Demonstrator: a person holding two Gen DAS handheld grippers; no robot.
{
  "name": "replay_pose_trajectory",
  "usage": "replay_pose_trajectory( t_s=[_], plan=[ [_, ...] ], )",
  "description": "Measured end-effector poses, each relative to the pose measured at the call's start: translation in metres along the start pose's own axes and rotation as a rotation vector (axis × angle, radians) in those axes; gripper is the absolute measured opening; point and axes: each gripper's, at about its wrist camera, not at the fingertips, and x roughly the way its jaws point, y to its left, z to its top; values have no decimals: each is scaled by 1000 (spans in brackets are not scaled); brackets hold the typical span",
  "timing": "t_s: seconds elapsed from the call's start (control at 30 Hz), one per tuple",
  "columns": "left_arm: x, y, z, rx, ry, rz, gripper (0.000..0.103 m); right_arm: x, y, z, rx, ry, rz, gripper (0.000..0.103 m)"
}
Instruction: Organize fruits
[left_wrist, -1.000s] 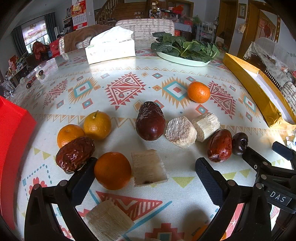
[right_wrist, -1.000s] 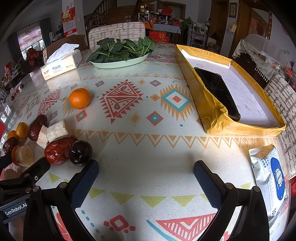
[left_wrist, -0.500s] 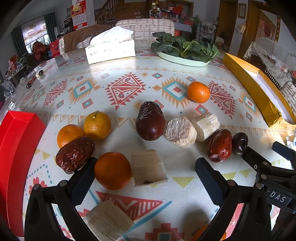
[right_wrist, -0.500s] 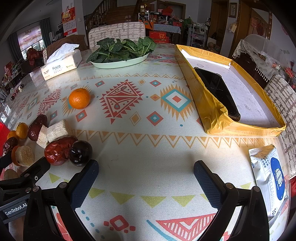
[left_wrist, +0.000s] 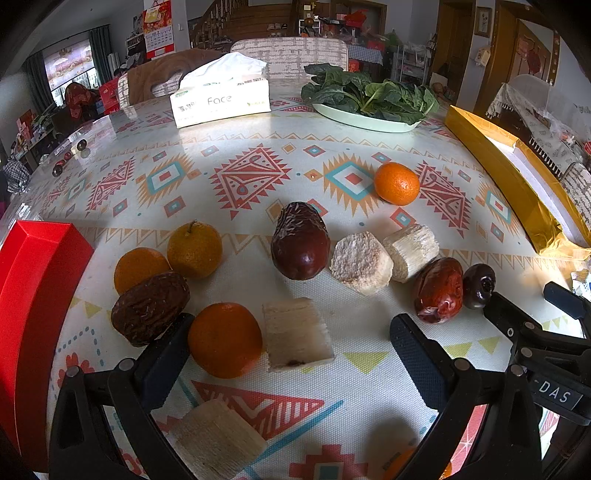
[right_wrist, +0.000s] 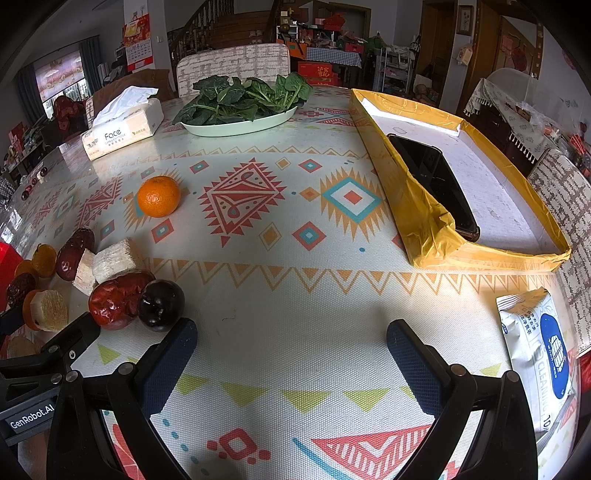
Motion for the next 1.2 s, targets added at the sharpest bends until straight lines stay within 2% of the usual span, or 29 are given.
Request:
replay_pose_trajectory(
  t_s=[1.2],
  plan=[
    [-1,3,-1,6,0,-5,103,0,0,0,0,0,0,103]
  ],
)
